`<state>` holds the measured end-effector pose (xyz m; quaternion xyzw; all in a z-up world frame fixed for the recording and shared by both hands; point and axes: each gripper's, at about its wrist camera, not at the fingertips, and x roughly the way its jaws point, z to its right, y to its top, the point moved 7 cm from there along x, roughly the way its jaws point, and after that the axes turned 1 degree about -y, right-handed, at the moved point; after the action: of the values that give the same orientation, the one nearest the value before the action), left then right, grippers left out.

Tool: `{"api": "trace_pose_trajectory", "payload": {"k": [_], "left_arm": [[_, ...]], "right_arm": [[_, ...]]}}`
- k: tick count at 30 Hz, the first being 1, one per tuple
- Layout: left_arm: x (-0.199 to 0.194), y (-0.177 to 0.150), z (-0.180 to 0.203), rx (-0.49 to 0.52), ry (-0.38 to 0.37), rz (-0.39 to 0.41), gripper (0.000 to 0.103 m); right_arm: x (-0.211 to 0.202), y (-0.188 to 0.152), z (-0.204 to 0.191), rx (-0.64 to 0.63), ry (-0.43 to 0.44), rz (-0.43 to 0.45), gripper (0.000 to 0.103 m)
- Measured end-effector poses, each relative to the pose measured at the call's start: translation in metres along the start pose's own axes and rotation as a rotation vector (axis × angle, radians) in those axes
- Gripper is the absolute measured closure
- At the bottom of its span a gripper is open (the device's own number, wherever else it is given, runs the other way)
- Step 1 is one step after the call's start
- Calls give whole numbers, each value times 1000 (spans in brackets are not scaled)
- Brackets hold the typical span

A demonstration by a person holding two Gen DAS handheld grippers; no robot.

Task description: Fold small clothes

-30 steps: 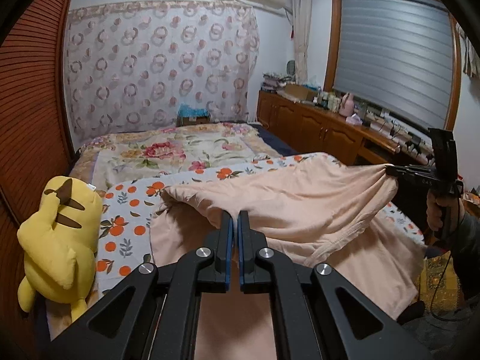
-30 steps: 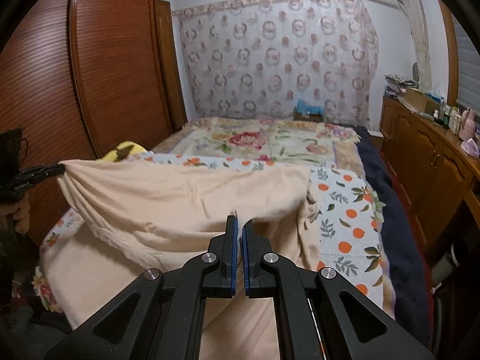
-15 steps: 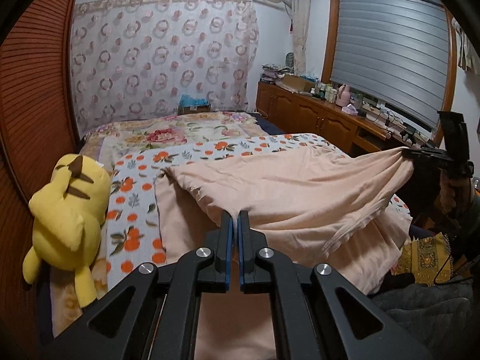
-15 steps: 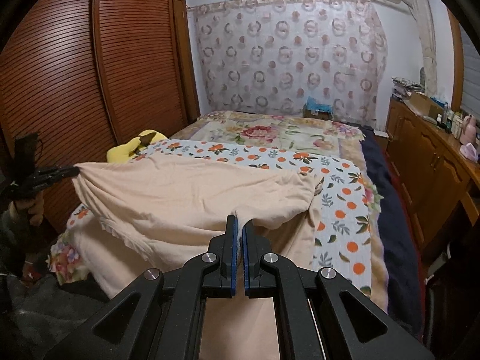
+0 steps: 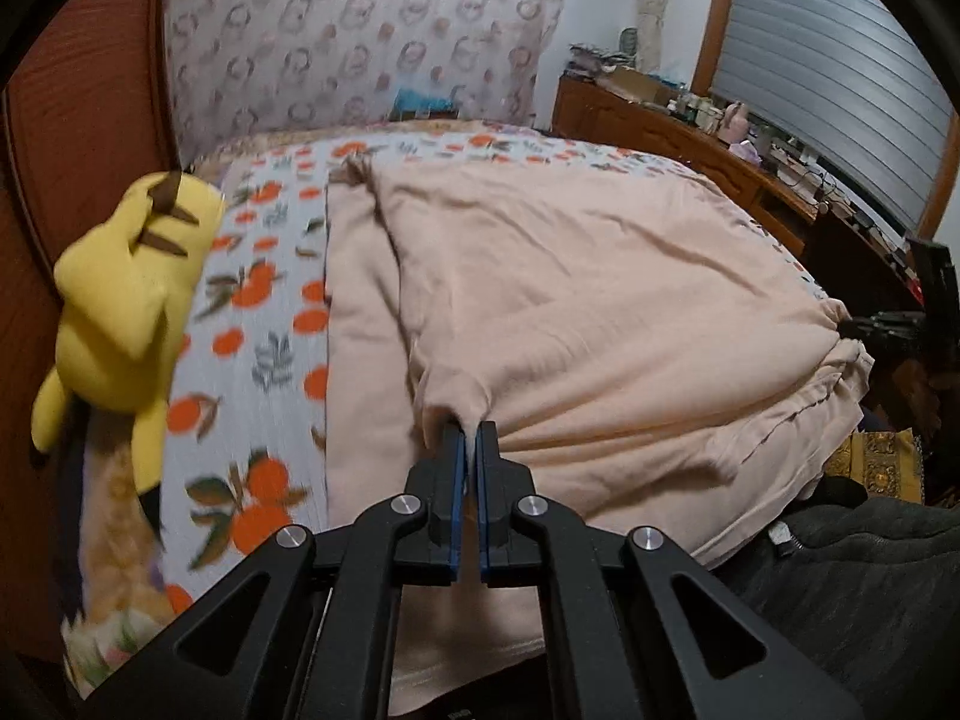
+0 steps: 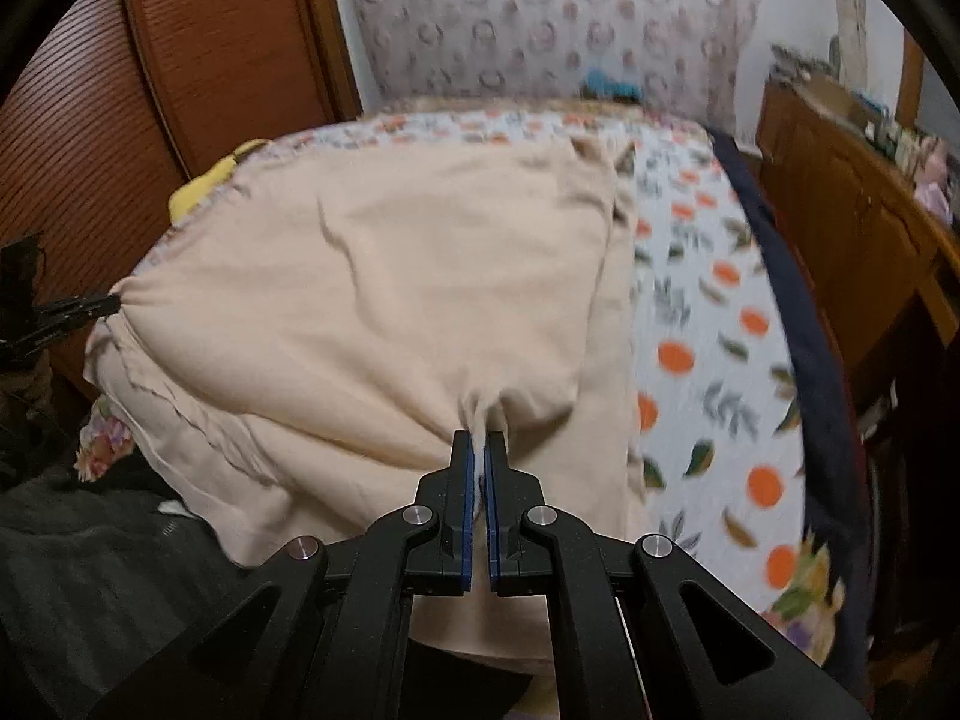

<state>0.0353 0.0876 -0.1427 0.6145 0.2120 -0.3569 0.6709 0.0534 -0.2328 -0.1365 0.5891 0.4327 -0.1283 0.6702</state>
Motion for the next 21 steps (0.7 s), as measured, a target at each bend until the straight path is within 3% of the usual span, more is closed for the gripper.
{"api": "trace_pose_trajectory", "payload": {"k": [6, 14, 18, 21], "left_arm": [[-8, 0, 4, -1, -21, 25, 99], [-44, 10, 14, 25, -58, 72, 99], [-61, 15, 11, 15, -37, 89, 99], [-60, 14, 4, -1, -12, 76, 99]], "right_arm": [[2, 9, 4, 18, 24, 27, 100], [-32, 6, 0, -9, 81, 66, 100], [-59, 12, 0, -5, 128, 95, 100], [-62, 11, 5, -1, 113, 94, 100]]}}
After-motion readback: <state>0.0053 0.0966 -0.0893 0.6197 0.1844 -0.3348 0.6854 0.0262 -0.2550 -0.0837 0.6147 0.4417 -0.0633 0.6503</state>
